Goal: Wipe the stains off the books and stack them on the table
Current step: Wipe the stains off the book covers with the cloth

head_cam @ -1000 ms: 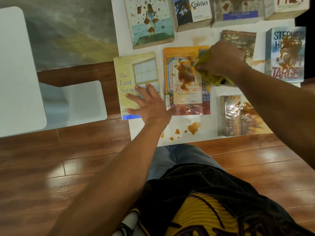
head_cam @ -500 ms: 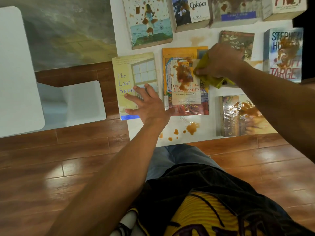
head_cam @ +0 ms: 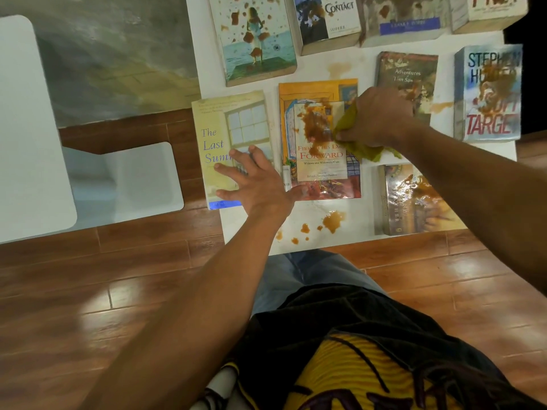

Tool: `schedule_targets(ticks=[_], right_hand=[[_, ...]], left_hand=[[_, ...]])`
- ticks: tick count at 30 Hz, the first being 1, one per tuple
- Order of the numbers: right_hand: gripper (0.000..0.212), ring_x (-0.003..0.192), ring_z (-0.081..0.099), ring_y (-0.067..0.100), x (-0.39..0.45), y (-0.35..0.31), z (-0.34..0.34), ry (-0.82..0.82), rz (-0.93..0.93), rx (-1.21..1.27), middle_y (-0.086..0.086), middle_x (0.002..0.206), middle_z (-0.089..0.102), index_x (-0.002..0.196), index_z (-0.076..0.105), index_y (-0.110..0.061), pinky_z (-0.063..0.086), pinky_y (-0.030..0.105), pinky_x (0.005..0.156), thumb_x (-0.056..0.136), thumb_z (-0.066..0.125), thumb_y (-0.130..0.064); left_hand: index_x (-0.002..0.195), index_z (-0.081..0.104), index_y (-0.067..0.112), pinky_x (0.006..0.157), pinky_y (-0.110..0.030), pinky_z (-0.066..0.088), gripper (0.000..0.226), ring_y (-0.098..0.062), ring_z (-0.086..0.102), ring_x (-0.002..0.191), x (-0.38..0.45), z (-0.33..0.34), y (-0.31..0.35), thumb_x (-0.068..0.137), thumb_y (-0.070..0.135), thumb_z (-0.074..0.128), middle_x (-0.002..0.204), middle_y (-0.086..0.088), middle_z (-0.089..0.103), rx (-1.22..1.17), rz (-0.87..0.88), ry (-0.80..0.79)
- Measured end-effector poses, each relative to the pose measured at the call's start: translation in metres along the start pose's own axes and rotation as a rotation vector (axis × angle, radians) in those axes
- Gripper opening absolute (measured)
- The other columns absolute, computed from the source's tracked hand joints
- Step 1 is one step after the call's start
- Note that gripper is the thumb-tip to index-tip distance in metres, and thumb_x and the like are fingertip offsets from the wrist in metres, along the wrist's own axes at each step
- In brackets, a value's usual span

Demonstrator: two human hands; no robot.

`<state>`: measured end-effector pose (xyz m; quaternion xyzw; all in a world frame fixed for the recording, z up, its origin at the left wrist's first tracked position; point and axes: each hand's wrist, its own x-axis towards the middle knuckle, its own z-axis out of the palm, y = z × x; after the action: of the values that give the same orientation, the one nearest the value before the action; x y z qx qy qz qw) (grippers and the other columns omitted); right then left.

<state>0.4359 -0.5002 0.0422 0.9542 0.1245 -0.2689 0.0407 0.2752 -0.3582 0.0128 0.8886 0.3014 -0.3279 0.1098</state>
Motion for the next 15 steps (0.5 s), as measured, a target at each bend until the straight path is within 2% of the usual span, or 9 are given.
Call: schedule_targets(ticks=[4, 9, 12, 15], right_hand=[[0.064, 0.089, 0.062, 0.031, 0.005, 0.003, 0.001, 0.099, 0.076, 0.076, 0.007, 0.093, 0.056, 0.108, 0.061, -0.008, 0.046, 0.038, 0.067, 0.076, 0.075, -0.062], [0.074, 0.098, 0.064, 0.032, 0.006, 0.001, 0.003, 0.056, 0.112, 0.132, 0.010, 0.103, 0.061, 0.116, 0.058, -0.007, 0.057, 0.044, 0.079, 0.073, 0.077, -0.065], [0.068, 0.103, 0.064, 0.033, 0.012, 0.000, 0.002, 0.154, 0.154, 0.174, 0.014, 0.114, 0.063, 0.117, 0.060, -0.007, 0.056, 0.043, 0.081, 0.079, 0.073, -0.061], [0.076, 0.105, 0.063, 0.035, 0.015, -0.005, 0.001, 0.101, 0.119, 0.123, 0.015, 0.116, 0.060, 0.122, 0.055, -0.003, 0.050, 0.041, 0.074, 0.078, 0.074, -0.062]], left_hand=[[0.155, -0.010, 0.007, 0.106, -0.077, 0.022, 0.133, -0.060, -0.007, 0.145, 0.000, 0.003, -0.001, 0.073, 0.083, 0.061, 0.162, -0.024, -0.012, -0.011, 0.007, 0.007], [0.155, -0.010, 0.007, 0.106, -0.077, 0.022, 0.134, -0.060, -0.007, 0.145, 0.001, 0.003, -0.001, 0.072, 0.084, 0.061, 0.162, -0.024, -0.012, -0.006, 0.007, 0.009], [0.155, -0.011, 0.007, 0.106, -0.077, 0.022, 0.134, -0.060, -0.008, 0.145, 0.000, 0.002, 0.001, 0.072, 0.083, 0.061, 0.162, -0.024, -0.013, -0.013, 0.003, 0.000], [0.156, -0.012, 0.007, 0.106, -0.077, 0.022, 0.133, -0.060, -0.008, 0.145, 0.000, 0.002, 0.000, 0.073, 0.083, 0.061, 0.162, -0.024, -0.014, -0.009, 0.000, -0.001]])
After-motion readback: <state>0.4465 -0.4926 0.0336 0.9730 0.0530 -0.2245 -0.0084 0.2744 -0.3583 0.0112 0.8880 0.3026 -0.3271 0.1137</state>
